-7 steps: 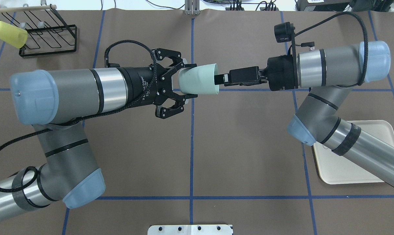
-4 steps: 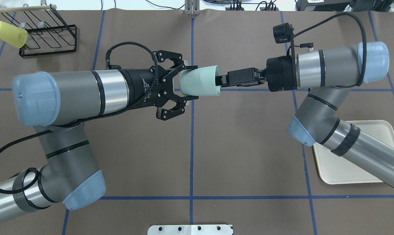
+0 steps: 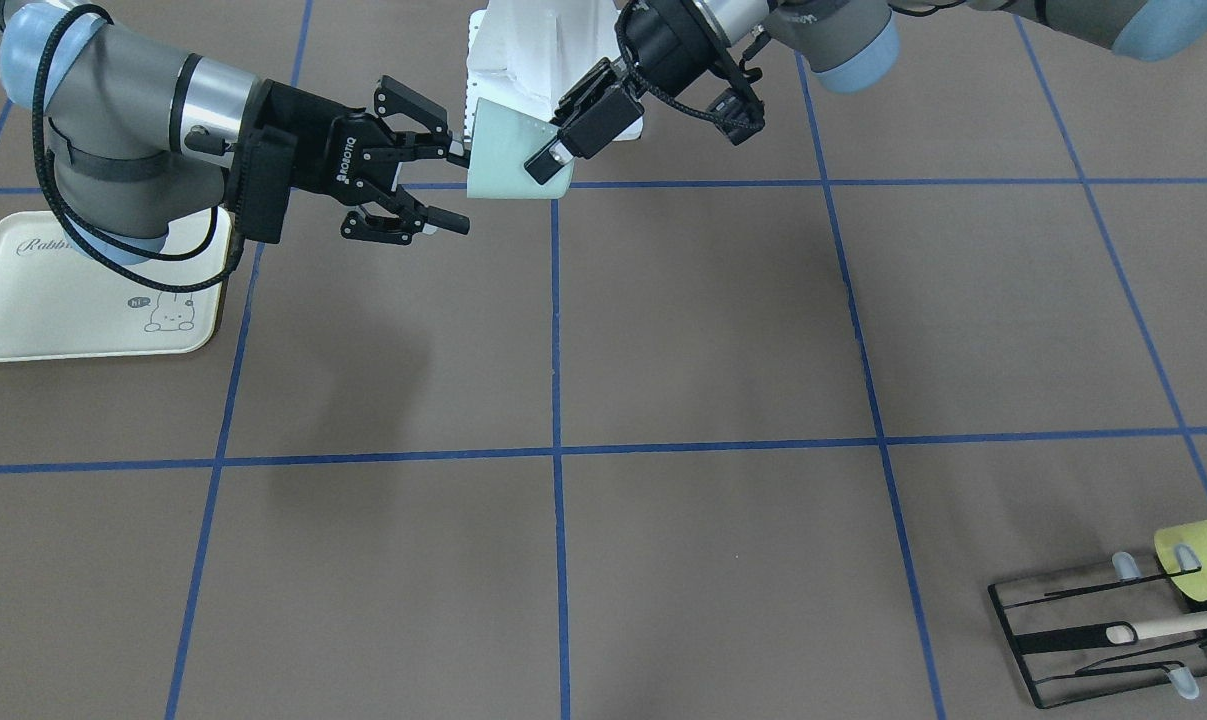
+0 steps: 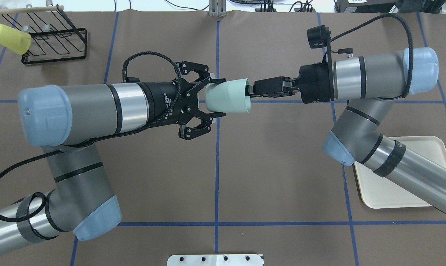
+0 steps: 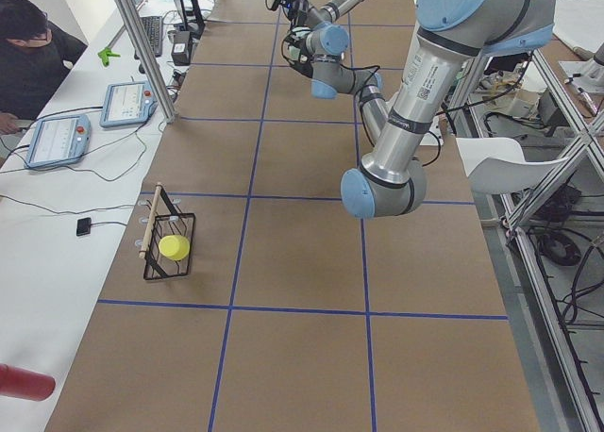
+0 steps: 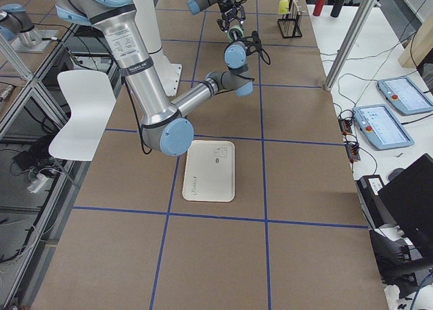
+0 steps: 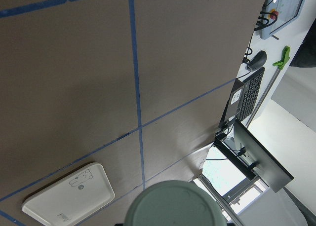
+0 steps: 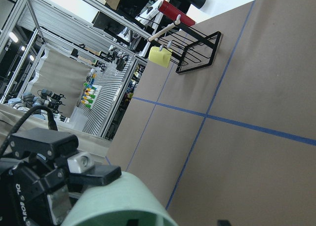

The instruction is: Left arm grabs green cup and hands to right arm on tray

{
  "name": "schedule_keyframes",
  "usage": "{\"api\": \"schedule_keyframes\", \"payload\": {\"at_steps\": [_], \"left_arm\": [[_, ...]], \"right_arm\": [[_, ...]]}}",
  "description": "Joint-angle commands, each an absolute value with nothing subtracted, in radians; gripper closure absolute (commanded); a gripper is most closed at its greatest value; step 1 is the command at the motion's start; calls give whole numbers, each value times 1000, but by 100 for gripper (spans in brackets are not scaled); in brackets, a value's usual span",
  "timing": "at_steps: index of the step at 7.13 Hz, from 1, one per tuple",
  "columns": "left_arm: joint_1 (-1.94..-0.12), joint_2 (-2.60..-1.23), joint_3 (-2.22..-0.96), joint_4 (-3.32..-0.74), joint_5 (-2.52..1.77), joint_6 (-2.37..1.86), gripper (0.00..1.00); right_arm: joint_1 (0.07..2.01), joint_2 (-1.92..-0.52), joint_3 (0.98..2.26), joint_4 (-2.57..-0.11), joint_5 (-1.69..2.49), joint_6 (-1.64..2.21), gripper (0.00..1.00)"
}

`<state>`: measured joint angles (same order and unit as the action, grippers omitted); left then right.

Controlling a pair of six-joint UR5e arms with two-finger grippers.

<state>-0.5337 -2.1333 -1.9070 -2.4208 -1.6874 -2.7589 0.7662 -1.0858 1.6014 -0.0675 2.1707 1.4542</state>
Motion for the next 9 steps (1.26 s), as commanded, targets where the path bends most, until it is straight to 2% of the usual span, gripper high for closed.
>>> {"api": "schedule_keyframes", "payload": {"at_steps": [1, 3, 5, 6, 7, 8, 9], "left_arm": [[-528, -2137, -1904, -2422, -1687, -2775, 69], [-526, -2135, -1904, -2421, -1687, -2775, 69], [-526, -2135, -1904, -2421, -1687, -2777, 69], [-526, -2135, -1902, -2421, -1687, -2777, 69], [-526, -2134, -1902, -2421, -1687, -2775, 61], [-526, -2132, -1898, -2421, -1687, -2772, 41], [-526, -2132, -1891, -2422, -1687, -2761, 8]], "right_arm": [[761, -1085, 1601, -67, 2161, 1454, 48], [756, -1085, 1600, -67, 2161, 1454, 65], [755, -1086, 1600, -57, 2160, 1454, 74], [755, -1086, 1600, -55, 2160, 1454, 87], [755, -1088, 1600, -55, 2160, 1454, 97], [753, -1091, 1600, -55, 2160, 1454, 99], [755, -1091, 1600, -55, 2157, 1456, 100]]}}
